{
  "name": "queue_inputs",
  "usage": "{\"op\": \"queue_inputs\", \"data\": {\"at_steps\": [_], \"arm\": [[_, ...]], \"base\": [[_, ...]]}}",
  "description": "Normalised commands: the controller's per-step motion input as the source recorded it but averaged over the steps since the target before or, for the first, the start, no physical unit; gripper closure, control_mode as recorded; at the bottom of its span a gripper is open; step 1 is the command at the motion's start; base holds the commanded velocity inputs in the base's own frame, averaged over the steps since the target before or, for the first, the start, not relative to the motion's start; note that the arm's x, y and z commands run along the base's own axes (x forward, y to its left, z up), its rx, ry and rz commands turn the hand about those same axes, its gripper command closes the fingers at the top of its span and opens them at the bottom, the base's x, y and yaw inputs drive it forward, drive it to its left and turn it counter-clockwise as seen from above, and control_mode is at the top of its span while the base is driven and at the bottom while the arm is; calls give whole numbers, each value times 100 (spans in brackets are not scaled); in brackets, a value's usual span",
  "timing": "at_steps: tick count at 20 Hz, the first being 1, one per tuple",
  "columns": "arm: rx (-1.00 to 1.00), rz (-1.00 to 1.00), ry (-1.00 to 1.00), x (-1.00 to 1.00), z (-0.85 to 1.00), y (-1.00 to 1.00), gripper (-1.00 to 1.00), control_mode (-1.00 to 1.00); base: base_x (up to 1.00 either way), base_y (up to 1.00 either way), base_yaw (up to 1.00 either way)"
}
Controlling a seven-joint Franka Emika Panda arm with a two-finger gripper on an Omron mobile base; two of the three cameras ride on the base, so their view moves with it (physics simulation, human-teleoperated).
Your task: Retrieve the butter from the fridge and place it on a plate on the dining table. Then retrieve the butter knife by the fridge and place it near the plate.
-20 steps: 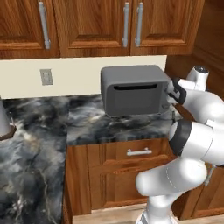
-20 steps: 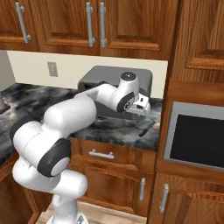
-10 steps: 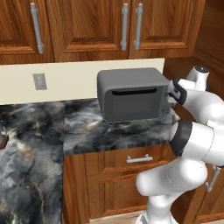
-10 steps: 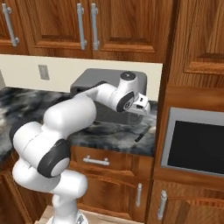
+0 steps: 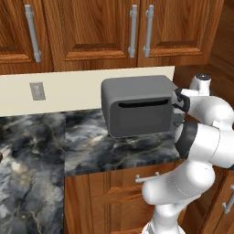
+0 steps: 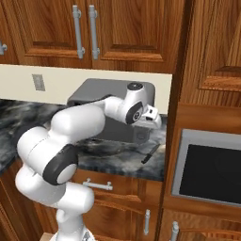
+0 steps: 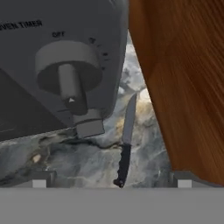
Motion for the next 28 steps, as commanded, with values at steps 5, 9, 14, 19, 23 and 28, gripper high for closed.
{"op": "queue_inputs", "data": {"at_steps": [5, 9, 14, 19, 23, 28], "arm": [[-17, -11, 36, 3, -100, 0, -100, -100], [-1, -4, 20, 0, -96, -3, -100, -100], [10, 0, 2, 0, -42, -33, -100, -100], [9, -1, 0, 0, -40, -10, -100, -100], [11, 0, 0, 0, -31, -1, -100, -100], [9, -2, 2, 12, -34, -1, -100, -100]], "base": [[0, 0, 0], [0, 0, 0], [0, 0, 0], [0, 0, 0], [0, 0, 0], [0, 0, 0]]}}
